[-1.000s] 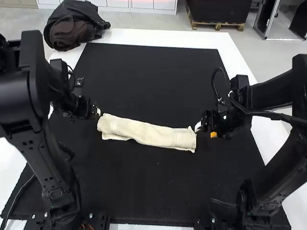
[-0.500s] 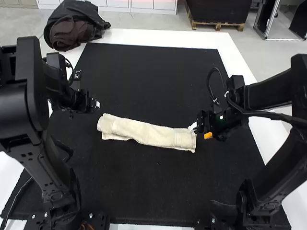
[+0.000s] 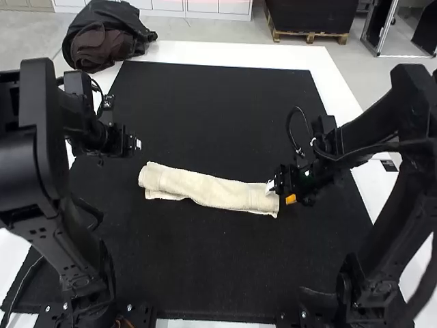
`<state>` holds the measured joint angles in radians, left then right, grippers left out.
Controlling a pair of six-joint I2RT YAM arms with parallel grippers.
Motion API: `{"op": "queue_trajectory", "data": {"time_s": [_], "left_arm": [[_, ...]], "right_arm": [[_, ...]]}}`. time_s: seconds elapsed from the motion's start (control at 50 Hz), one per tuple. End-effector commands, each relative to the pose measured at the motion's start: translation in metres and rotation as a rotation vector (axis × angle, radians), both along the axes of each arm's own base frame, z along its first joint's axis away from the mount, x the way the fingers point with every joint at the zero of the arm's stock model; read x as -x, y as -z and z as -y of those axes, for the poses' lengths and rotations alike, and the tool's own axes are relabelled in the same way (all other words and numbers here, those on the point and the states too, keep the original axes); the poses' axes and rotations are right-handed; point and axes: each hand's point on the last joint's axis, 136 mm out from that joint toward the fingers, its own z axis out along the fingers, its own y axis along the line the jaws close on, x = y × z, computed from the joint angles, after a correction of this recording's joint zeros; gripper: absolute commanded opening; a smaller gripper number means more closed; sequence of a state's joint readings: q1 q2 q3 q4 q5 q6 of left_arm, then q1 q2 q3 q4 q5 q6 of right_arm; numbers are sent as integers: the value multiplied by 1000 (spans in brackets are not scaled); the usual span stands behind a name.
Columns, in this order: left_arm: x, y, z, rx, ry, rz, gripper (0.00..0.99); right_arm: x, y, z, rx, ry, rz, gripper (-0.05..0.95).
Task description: Fold the towel.
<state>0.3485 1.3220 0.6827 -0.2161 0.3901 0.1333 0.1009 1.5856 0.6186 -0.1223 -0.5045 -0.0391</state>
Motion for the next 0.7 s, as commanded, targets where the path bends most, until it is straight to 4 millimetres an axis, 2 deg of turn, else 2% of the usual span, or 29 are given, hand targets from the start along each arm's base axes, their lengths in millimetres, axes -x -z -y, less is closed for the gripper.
{"op": "queue_trajectory", "data": {"time_s": [0.0,0.22,0.46,0.68], "left_arm": [[-8,-19,-1,-5,0,48,967],[-8,-18,-2,-1,-5,47,967],[-8,-17,-2,2,-8,47,967],[-9,-17,2,9,-6,47,967]], "right_arm": [[-3,3,-3,11,-5,-2,908],[-4,5,-7,8,-11,-3,908],[-12,-7,-14,2,-26,16,908],[-12,-7,-18,1,-31,12,908]]}}
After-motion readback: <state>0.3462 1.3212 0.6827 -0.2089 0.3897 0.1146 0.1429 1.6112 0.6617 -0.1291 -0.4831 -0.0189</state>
